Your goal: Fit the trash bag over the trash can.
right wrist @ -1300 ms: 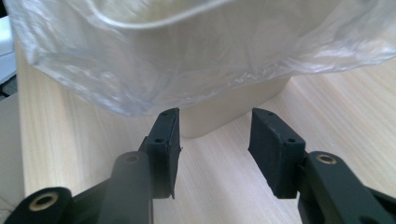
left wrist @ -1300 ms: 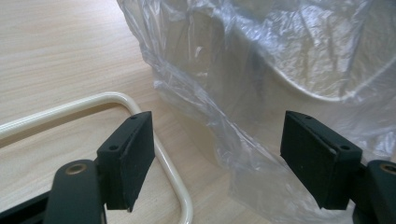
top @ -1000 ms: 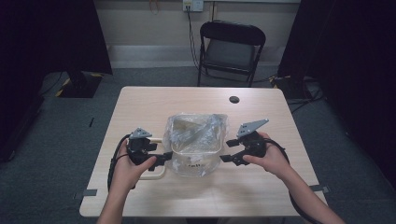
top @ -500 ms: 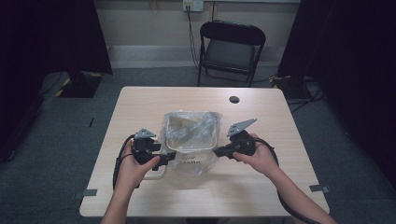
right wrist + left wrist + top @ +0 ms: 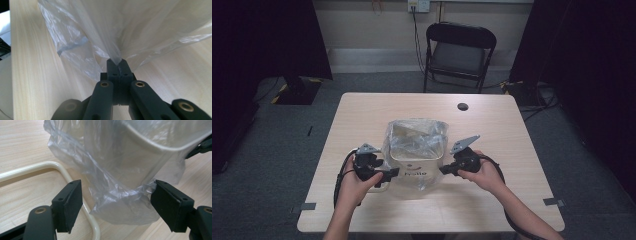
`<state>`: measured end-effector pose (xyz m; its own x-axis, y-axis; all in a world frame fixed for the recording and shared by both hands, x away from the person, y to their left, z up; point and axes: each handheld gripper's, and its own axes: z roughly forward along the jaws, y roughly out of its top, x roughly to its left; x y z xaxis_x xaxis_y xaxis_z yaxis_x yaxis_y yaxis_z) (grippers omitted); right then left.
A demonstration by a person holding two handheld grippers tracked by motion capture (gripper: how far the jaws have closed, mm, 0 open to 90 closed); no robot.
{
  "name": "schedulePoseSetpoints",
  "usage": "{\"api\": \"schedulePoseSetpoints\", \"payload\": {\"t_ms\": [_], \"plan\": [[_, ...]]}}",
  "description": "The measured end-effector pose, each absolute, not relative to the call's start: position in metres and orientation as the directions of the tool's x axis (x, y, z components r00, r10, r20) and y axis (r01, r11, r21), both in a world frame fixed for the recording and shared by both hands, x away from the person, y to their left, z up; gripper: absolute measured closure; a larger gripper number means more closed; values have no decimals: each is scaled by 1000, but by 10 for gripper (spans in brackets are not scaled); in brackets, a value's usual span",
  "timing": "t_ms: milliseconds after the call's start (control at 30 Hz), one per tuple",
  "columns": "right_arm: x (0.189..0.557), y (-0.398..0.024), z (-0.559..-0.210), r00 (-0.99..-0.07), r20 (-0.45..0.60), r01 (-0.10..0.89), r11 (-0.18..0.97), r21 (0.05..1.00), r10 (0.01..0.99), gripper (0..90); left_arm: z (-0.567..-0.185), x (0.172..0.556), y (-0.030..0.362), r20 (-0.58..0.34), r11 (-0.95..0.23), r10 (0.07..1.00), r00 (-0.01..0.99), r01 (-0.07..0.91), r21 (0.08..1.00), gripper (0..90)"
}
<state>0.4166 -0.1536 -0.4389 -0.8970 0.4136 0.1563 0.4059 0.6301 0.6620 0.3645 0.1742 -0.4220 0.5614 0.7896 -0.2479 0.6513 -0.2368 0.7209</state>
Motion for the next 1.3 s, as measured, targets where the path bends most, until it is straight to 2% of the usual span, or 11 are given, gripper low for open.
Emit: {"api": "schedulePoseSetpoints", "payload": {"t_ms": [200,233,267,300,333,367,433,500,600,867,1300], "plan": [[417,-155,-451,-894,149,411,641,648,422,900,-429,364,174,-230,-255,789,570,644,721,244],[417,-157,-452,-894,148,408,629,661,424,834,-429,365,175,-213,-276,785,582,636,721,231],[417,-157,-452,-894,148,408,629,661,424,834,-429,365,175,-213,-276,785,582,636,721,222],[416,-159,-451,-899,127,388,629,674,419,675,-430,365,175,-218,-271,784,581,637,721,213],[416,-159,-451,-899,127,388,629,674,419,675,-430,365,175,-218,-271,784,581,637,721,208],[415,-163,-450,-905,112,369,629,684,410,479,-430,364,176,-213,-284,777,593,632,721,200],[413,-167,-447,-909,84,348,633,692,408,334,-429,363,177,-214,-274,786,581,636,721,184],[411,-172,-444,-909,91,352,631,692,408,238,-428,363,178,-211,-280,785,582,638,717,174],[408,-184,-436,-901,66,350,628,696,428,143,-427,362,179,-201,-294,784,587,636,713,170],[414,-203,-409,-879,67,375,599,708,471,147,-426,361,181,-214,-281,788,577,647,709,163],[431,-190,-367,-893,46,338,598,726,448,147,-427,358,180,-213,-279,788,577,644,712,163]]}}
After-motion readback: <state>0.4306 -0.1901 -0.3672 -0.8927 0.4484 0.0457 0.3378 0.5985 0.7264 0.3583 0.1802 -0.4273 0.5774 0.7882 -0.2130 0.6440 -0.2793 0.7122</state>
